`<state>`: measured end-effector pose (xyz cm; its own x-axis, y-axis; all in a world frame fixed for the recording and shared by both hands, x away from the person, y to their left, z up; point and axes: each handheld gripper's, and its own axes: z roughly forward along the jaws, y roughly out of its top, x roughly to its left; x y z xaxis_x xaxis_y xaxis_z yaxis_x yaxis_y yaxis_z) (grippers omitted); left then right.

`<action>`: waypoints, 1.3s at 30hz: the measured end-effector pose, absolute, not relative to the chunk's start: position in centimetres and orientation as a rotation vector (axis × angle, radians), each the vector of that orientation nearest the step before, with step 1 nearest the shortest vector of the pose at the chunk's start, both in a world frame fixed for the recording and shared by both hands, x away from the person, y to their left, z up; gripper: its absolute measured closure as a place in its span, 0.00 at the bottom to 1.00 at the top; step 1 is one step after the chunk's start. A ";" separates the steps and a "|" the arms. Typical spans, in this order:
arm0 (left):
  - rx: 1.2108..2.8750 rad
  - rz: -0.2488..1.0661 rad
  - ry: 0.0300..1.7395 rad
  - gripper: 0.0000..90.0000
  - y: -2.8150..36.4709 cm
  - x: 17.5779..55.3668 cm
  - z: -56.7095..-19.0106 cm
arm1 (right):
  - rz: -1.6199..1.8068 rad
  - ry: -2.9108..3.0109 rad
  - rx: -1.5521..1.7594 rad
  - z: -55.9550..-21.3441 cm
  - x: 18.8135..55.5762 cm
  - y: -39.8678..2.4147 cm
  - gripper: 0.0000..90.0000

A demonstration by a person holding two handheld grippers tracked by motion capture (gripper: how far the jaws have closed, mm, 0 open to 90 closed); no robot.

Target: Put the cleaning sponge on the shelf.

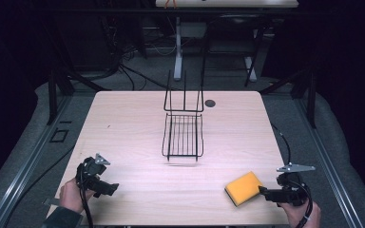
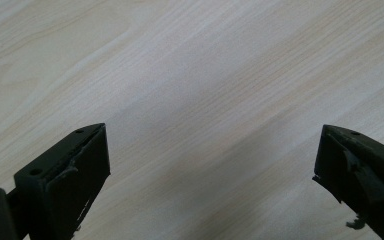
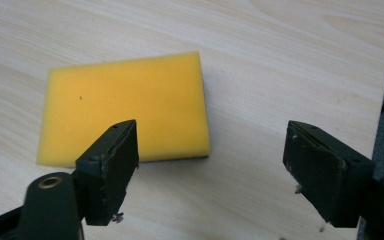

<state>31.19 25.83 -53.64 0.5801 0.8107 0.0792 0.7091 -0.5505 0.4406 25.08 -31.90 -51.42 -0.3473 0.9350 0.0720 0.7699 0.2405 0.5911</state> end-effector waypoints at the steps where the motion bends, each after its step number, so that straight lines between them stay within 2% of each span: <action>1: 2.455 0.392 1.233 0.02 25.8 31.2 -53.7 | 0.793 2.227 1.579 -51.4 25.3 -31.8 0.28; 9: 2.474 0.383 1.231 0.02 25.5 31.4 -53.9 | 0.803 2.281 1.607 -52.3 27.1 -31.3 0.51; 15: 2.482 0.379 1.226 0.02 25.4 31.4 -54.0 | 0.785 2.321 1.666 -53.2 27.9 -31.4 0.62; 18: 2.485 0.378 1.225 0.02 25.4 31.4 -54.0 | 0.795 2.328 1.676 -53.4 28.0 -31.5 0.67; 19: 2.486 0.375 1.225 0.02 25.4 31.4 -54.1 | 0.812 2.335 1.680 -53.6 28.0 -31.6 0.75; 26: 2.491 0.377 1.221 0.03 25.4 31.4 -54.0 | 0.826 2.325 1.679 -54.0 27.7 -31.3 0.90; 31: 2.493 0.375 1.217 0.03 25.4 31.3 -54.0 | 0.825 2.307 1.665 -54.0 27.4 -31.2 0.95; 39: 2.490 0.370 1.218 0.03 25.5 31.4 -54.0 | 0.896 2.264 1.658 -53.1 27.0 -31.3 0.97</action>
<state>31.38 25.52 -54.02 0.5978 0.7975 0.0817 0.7080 -0.5730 0.4127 26.99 -31.31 -53.10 -0.3535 0.9160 0.1898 0.7977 0.1892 0.5727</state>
